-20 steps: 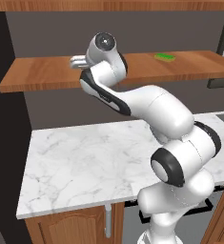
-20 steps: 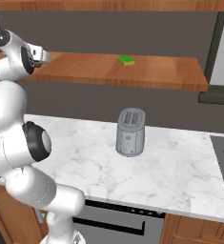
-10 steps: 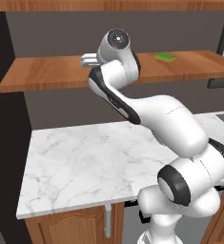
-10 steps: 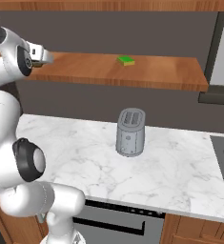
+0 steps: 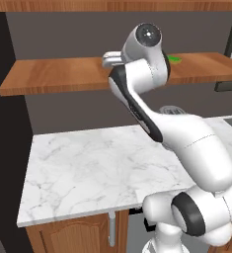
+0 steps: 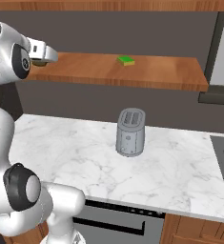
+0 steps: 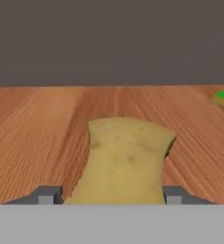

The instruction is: Locate and retrieve the sponge and sponge from the cabinet. Place them next to the sink.

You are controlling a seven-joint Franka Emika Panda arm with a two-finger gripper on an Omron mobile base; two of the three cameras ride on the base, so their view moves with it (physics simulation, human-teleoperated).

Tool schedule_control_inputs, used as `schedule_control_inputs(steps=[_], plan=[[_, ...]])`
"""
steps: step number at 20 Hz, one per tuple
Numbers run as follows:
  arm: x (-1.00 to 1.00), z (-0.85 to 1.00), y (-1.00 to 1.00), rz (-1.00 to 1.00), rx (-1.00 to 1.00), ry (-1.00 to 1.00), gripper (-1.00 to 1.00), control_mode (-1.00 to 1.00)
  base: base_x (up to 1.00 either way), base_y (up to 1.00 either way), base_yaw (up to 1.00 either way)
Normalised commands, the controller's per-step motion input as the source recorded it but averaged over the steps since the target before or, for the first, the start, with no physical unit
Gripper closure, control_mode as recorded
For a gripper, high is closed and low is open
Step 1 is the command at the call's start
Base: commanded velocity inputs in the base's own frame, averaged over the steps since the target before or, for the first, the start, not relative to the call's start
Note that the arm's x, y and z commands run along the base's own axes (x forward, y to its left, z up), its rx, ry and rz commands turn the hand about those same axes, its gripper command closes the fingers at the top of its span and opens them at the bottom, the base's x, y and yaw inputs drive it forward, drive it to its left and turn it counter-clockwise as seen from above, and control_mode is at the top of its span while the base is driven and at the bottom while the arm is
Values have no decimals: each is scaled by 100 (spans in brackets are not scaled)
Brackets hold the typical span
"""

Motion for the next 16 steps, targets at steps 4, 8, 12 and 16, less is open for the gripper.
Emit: schedule_control_inputs(steps=[4,8,12,16], plan=[[-55,7,-61,-1,-5,-5,100,-100,0,0,0],[-60,10,-69,-2,-5,-4,100,-100,0,0,0],[-52,8,-77,-5,-4,-2,100,-100,0,0,0],[-52,7,-83,-7,-3,0,100,-100,0,0,0]])
